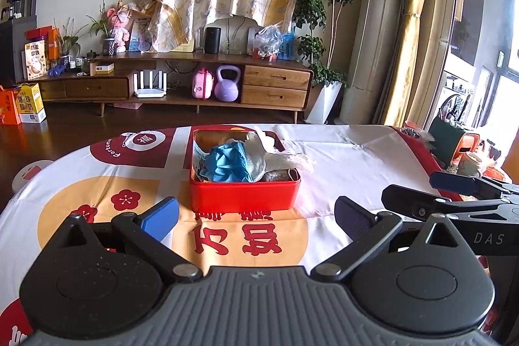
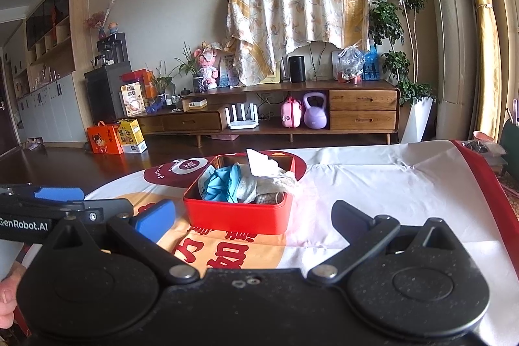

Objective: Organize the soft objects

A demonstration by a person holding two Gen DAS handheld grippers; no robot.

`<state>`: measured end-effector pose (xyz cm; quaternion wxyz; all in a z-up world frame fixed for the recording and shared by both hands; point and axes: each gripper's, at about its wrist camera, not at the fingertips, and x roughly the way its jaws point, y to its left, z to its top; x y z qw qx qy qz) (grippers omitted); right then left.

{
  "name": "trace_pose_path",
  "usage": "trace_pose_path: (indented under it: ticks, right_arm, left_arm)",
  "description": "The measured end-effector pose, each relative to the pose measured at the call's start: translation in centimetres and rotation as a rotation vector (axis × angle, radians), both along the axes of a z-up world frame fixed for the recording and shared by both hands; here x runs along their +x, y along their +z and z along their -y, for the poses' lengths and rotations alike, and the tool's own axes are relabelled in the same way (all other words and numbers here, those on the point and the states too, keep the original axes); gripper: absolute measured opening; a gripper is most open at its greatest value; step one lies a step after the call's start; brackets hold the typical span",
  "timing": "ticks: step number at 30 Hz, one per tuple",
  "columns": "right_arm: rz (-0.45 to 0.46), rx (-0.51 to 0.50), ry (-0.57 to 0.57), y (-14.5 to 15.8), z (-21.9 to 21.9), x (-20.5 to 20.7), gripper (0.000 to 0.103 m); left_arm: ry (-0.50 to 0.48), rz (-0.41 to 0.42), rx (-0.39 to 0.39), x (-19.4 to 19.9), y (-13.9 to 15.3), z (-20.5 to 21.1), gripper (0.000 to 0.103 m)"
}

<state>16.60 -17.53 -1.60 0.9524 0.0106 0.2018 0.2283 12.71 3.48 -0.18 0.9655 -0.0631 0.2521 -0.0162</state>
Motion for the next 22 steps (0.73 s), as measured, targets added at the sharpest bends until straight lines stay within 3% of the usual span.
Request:
trace_pose_path:
  ticks: [22]
  right_arm:
    - [-0.004,0.002,0.000,-0.12,-0.28,-0.69,0.103]
  left_arm:
    - [0.003,0.001,0.002,-0.24,0.27,0.23,0.103]
